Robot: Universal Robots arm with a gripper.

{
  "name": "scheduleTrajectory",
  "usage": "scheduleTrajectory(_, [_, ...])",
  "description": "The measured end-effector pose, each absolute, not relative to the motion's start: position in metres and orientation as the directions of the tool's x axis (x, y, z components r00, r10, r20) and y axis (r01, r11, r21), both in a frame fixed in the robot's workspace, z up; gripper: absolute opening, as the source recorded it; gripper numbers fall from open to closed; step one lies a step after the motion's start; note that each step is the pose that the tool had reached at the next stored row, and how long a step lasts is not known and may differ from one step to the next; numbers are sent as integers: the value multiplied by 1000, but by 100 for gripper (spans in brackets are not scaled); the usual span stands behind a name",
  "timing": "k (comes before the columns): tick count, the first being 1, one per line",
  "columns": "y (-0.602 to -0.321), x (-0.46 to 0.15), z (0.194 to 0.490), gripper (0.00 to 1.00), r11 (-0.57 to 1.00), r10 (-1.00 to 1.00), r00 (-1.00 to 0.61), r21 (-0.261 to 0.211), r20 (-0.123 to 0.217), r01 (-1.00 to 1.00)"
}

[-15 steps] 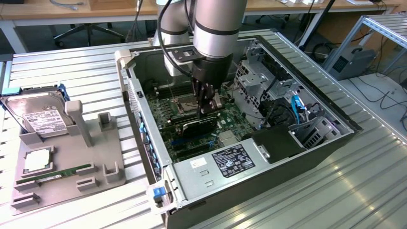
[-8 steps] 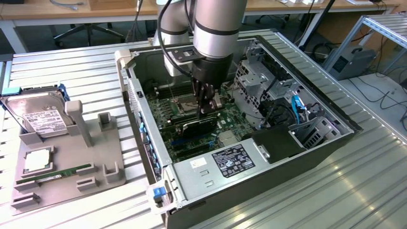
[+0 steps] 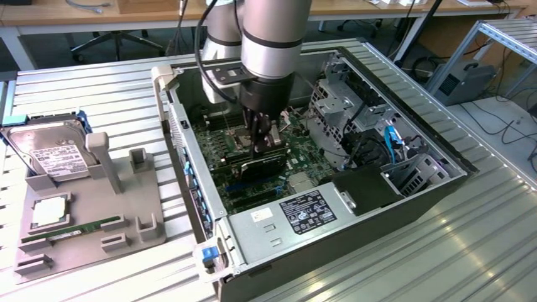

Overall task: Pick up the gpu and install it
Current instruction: 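Press down on the gpu until it lock into place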

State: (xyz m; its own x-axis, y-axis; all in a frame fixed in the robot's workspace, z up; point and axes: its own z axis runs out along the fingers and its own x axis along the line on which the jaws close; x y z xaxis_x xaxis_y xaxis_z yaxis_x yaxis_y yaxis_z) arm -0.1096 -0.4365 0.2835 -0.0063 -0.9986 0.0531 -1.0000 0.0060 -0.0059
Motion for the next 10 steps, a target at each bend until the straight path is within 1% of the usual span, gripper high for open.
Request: scheduleTrajectory(10, [-436, -145, 282, 11, 6, -999, -6, -6, 53, -1000])
